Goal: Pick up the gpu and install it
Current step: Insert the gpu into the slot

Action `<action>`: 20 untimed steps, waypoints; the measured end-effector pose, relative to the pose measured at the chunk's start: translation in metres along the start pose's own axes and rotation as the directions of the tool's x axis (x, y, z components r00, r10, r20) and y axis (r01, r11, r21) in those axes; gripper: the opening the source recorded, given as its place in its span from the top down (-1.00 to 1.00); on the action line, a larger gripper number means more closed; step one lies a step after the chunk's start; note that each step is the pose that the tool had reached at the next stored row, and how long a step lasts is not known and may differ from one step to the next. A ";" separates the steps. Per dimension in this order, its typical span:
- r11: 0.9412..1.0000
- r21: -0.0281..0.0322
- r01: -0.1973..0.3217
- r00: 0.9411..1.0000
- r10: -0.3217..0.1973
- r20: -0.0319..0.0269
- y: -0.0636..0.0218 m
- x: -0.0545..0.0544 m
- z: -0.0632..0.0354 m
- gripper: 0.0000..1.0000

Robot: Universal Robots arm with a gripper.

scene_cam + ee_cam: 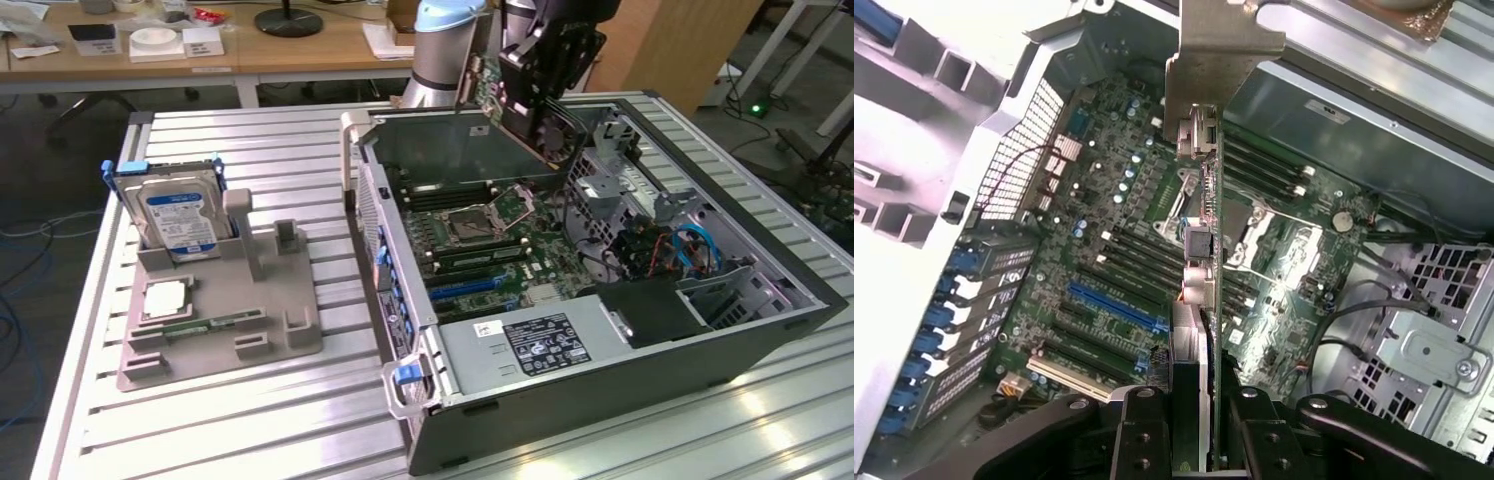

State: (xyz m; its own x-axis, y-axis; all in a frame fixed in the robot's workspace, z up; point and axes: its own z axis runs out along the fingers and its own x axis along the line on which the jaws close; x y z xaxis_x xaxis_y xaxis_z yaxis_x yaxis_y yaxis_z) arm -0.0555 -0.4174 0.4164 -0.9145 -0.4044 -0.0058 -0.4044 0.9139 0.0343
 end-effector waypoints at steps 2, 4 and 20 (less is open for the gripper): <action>1.000 0.000 0.009 1.000 -0.009 0.000 -0.0003 0.000 0.0000 0.45; 1.000 0.000 0.017 1.000 -0.017 -0.001 -0.0005 0.000 0.0000 0.45; 0.996 -0.001 0.084 0.996 -0.084 -0.003 -0.0028 0.001 -0.0001 0.45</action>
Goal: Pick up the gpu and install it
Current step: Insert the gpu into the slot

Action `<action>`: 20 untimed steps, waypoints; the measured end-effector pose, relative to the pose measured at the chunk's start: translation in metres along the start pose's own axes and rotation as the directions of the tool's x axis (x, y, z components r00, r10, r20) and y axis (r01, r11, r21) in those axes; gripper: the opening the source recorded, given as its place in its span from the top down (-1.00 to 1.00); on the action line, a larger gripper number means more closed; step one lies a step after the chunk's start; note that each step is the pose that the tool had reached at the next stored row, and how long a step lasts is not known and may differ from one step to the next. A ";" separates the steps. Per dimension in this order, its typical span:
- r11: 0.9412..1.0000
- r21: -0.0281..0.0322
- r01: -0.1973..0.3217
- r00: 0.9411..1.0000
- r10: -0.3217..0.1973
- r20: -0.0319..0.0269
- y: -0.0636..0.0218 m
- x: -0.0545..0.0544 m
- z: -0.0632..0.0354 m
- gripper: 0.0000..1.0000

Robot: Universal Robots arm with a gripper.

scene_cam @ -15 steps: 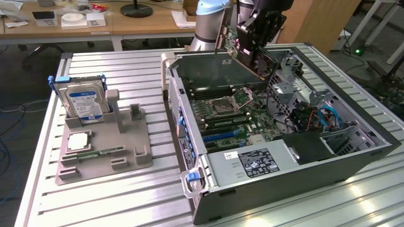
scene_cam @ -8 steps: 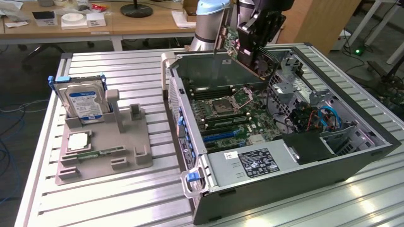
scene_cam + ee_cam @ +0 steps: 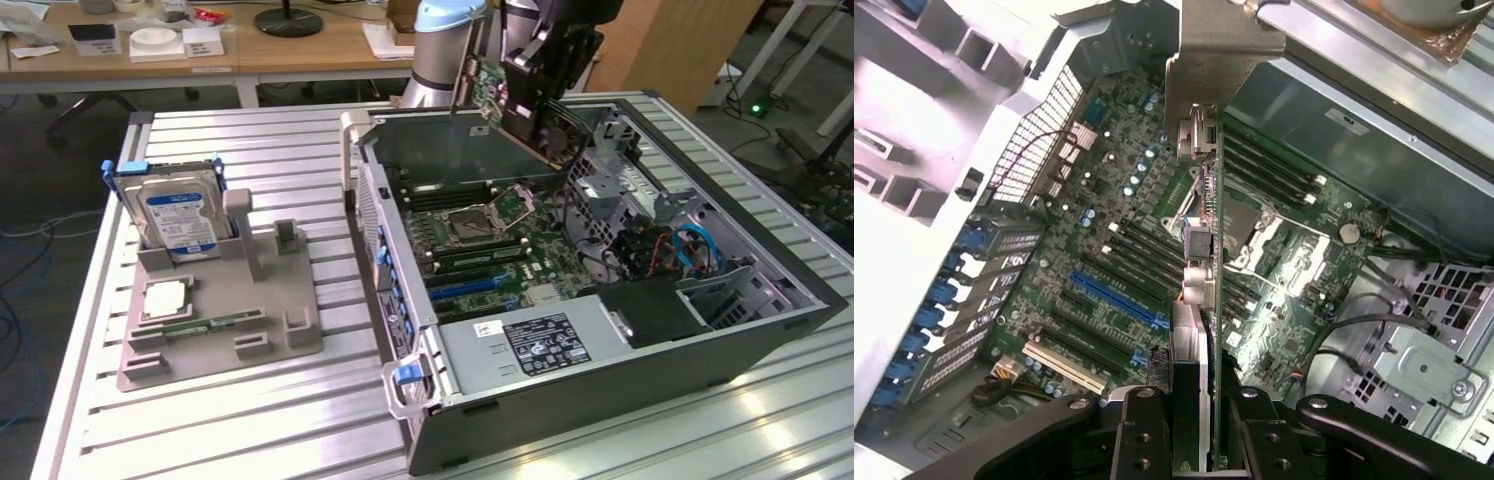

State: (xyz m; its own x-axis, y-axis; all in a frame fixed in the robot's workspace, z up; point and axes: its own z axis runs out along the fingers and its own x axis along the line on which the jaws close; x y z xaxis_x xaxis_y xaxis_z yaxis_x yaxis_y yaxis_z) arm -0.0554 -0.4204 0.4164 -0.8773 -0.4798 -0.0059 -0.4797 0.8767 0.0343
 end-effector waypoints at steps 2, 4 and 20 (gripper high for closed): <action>1.000 0.000 0.006 1.000 -0.006 0.000 -0.0003 0.000 0.0000 0.45; 1.000 0.000 0.012 1.000 -0.012 -0.001 -0.0005 0.000 -0.0001 0.45; 0.998 0.000 0.067 0.998 -0.067 -0.002 -0.0022 0.001 -0.0001 0.45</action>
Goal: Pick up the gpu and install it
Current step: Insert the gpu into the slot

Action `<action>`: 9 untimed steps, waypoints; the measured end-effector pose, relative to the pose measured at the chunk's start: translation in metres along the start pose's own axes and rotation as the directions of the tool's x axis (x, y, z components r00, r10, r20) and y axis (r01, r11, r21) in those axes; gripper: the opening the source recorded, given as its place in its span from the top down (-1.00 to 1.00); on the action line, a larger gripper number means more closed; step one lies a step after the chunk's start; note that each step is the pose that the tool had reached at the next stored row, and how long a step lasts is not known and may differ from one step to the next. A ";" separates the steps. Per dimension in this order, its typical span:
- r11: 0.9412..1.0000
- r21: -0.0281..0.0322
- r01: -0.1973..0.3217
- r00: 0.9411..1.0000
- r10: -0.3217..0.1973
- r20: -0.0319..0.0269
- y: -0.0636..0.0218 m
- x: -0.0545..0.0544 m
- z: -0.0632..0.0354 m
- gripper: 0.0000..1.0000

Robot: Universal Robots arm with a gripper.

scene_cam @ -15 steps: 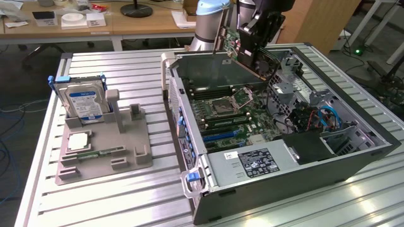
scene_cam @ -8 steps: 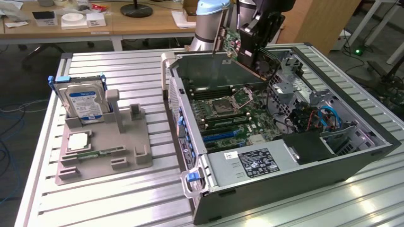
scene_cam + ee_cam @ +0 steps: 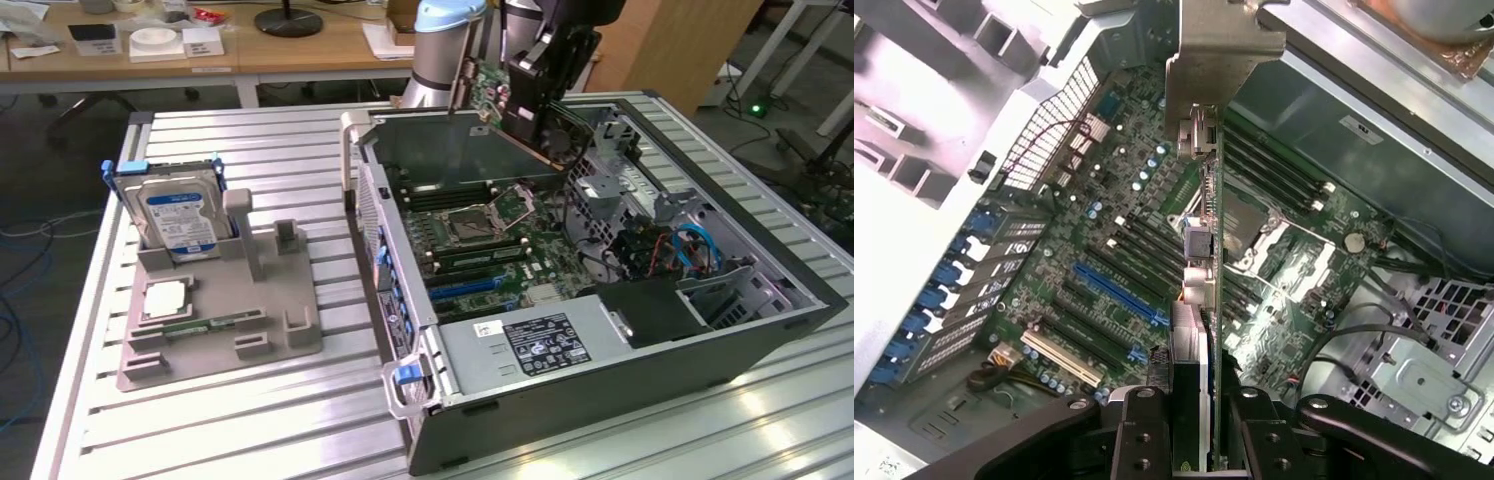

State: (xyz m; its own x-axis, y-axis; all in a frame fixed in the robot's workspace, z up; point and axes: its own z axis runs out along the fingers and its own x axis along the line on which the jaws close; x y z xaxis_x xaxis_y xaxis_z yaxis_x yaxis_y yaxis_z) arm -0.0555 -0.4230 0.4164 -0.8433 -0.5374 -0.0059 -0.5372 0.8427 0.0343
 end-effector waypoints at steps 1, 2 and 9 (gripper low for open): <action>1.000 0.000 0.005 1.000 -0.005 0.000 0.0000 0.000 0.0000 0.45; 1.000 0.000 0.009 1.000 -0.009 0.000 0.0000 0.000 0.0000 0.45; 0.999 0.000 0.043 0.999 -0.043 -0.002 -0.0007 0.000 0.0000 0.45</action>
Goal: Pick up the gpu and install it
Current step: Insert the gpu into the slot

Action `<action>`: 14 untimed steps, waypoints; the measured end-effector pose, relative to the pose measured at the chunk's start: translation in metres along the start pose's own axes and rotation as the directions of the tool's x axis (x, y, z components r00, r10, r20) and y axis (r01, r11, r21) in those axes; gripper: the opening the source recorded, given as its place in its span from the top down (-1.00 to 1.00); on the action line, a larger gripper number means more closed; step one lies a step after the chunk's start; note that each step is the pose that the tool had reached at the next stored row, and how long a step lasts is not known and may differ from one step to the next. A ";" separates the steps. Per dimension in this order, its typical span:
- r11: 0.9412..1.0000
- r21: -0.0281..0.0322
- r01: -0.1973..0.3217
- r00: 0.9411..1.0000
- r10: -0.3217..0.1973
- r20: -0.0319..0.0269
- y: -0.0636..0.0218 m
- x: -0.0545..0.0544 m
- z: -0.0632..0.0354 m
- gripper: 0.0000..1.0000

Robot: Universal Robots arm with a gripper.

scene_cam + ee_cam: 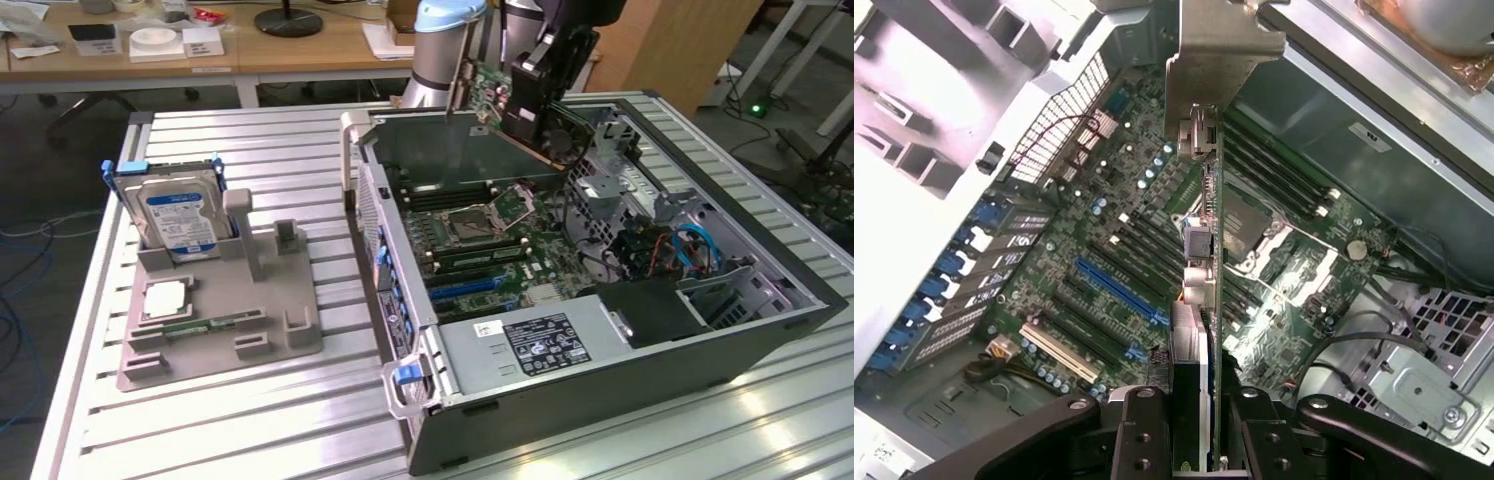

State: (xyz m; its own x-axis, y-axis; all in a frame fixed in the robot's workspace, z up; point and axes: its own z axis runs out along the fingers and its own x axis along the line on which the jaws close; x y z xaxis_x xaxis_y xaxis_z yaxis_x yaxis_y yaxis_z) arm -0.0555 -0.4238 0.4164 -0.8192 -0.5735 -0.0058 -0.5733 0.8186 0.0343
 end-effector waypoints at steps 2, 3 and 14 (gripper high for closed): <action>1.000 0.000 0.010 1.000 -0.010 0.000 -0.0002 0.000 0.0000 0.45; 1.000 0.000 0.015 1.000 -0.015 0.000 -0.0002 0.000 0.0000 0.45; 0.998 -0.002 0.058 0.998 -0.058 -0.001 -0.0011 0.000 -0.0001 0.45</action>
State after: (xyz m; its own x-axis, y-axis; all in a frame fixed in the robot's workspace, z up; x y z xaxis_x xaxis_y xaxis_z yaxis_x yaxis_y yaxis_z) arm -0.0549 -0.4247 0.4165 -0.7844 -0.6202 -0.0072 -0.6200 0.7837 0.0361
